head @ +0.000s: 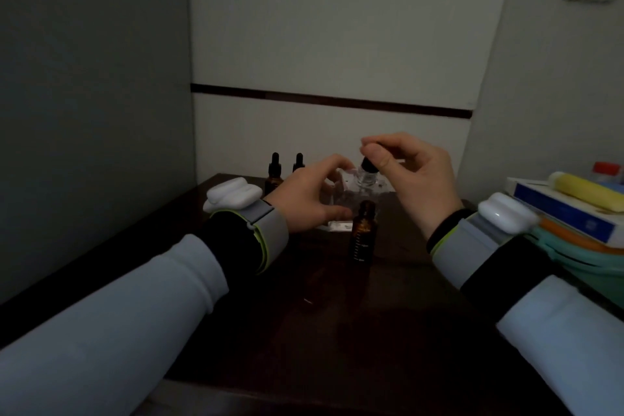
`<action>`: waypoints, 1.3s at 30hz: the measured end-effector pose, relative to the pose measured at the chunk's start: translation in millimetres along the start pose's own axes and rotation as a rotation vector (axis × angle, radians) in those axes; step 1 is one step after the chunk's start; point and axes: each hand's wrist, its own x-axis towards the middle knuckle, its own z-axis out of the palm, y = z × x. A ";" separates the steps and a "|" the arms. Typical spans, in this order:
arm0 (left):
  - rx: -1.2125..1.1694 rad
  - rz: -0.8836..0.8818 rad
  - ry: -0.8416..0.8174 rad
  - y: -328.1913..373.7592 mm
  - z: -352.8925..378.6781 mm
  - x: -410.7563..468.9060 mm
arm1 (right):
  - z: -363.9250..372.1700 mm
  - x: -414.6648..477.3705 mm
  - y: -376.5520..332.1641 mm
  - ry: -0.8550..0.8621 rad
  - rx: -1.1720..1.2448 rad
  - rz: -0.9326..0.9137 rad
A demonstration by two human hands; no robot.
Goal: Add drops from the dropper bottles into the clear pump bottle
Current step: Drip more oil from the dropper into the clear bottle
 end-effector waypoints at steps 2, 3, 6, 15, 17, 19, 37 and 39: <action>0.004 -0.006 -0.003 -0.6 -0.3 -0.1 | -2.5 3.6 -5.7 0.159 0.086 -0.042; 0.006 -0.008 -0.004 -0.5 -0.6 -0.4 | -5.5 6.4 -8.8 0.242 0.137 -0.064; 0.005 -0.003 -0.003 1.1 -1.0 -0.8 | -15.5 11.2 -13.4 0.378 0.203 -0.084; 0.020 -0.011 0.000 0.3 -0.5 -0.4 | -9.6 6.1 -3.1 0.128 0.045 -0.041; 0.013 -0.009 -0.003 1.0 -0.7 -0.5 | -7.9 3.9 -2.1 0.082 0.012 -0.033; 0.007 -0.009 -0.004 1.5 -0.9 -0.8 | -5.1 1.6 -0.9 0.042 -0.023 -0.010; 0.011 -0.001 0.004 0.9 -0.8 -0.8 | -5.1 1.0 1.1 -0.048 -0.080 0.043; 0.014 0.000 0.006 0.6 -0.6 -0.6 | -4.7 1.4 2.6 -0.067 -0.100 0.051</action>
